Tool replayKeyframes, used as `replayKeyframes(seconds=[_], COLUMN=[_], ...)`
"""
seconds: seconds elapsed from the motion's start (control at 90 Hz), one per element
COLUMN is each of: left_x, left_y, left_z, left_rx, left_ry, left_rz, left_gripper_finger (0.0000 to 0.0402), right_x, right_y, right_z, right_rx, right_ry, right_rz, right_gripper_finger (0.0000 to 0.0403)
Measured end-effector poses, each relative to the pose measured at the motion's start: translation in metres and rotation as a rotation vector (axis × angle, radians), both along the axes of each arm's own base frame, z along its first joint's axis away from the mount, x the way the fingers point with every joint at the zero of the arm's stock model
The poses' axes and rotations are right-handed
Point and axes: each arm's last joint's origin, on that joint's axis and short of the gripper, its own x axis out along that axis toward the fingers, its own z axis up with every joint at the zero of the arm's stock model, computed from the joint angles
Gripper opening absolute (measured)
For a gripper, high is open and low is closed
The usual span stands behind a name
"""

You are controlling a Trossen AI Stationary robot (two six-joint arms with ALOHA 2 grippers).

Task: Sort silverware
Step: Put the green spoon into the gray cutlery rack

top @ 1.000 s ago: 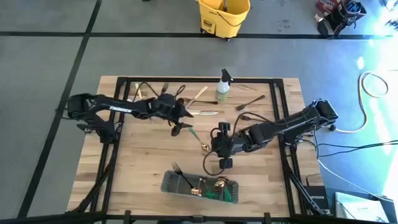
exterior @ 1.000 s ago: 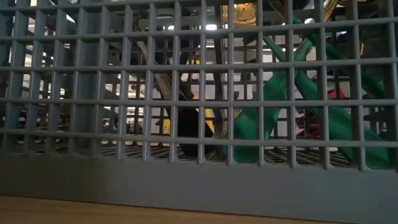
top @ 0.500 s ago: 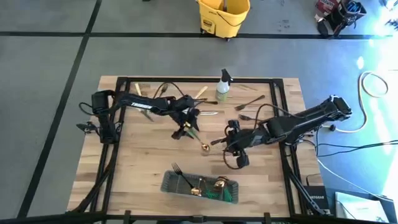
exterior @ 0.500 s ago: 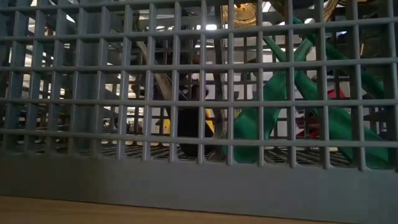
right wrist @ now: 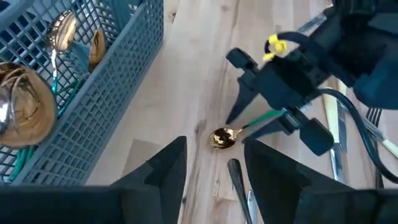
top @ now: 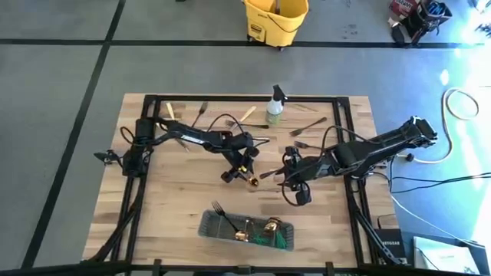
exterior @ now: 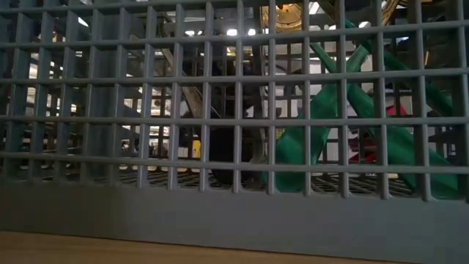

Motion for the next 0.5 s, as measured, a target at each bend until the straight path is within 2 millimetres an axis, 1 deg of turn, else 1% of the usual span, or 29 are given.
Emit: replayKeyframes(seconds=[0.156,0.256,0.356,0.5], left_x=[0.000,-0.001,-0.002,-0.004], left_y=[0.000,0.004,0.008,0.009], left_z=[-0.001,-0.001,-0.005,-0.008], left_rx=[0.011,0.025,0.027,0.020], left_ry=[0.006,0.016,0.033,0.058], left_rz=[0.013,0.032,0.044,0.053], left_gripper_finger=[0.0166,0.0159,0.0132,0.0074], right_x=[0.000,0.000,0.001,0.001], right_y=[0.000,0.000,0.000,0.000], right_z=[0.000,0.000,0.001,0.001], right_rx=[0.005,0.004,-0.002,-0.004], right_ry=[0.000,-0.003,-0.013,-0.012], right_rz=[0.001,0.003,0.012,0.014], right_gripper_finger=[0.0144,0.0144,0.0144,0.0144])
